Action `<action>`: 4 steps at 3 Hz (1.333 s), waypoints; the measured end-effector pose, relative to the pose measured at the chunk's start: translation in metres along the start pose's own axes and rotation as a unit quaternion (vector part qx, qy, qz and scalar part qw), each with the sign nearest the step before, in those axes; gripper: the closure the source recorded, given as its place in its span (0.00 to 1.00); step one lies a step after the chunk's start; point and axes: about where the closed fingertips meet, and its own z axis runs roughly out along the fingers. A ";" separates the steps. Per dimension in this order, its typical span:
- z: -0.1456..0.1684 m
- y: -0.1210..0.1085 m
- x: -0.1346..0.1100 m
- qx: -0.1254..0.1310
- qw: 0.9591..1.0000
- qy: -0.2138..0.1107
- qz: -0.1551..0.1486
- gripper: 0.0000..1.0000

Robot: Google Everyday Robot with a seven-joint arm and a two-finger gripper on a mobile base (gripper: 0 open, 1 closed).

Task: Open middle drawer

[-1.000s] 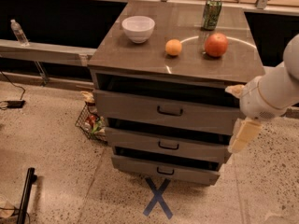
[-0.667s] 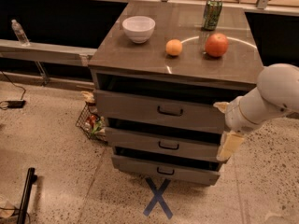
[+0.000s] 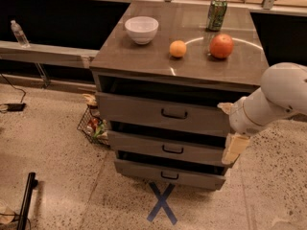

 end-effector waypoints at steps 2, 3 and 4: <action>0.056 0.061 0.022 -0.032 0.999 -0.018 0.004 0.00; 0.103 0.069 0.037 -0.035 0.999 -0.036 0.006 0.00; 0.160 0.063 0.064 -0.042 0.998 -0.029 0.021 0.00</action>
Offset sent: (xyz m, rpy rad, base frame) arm -0.0705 0.0003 -0.1121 0.0634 0.1090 0.0238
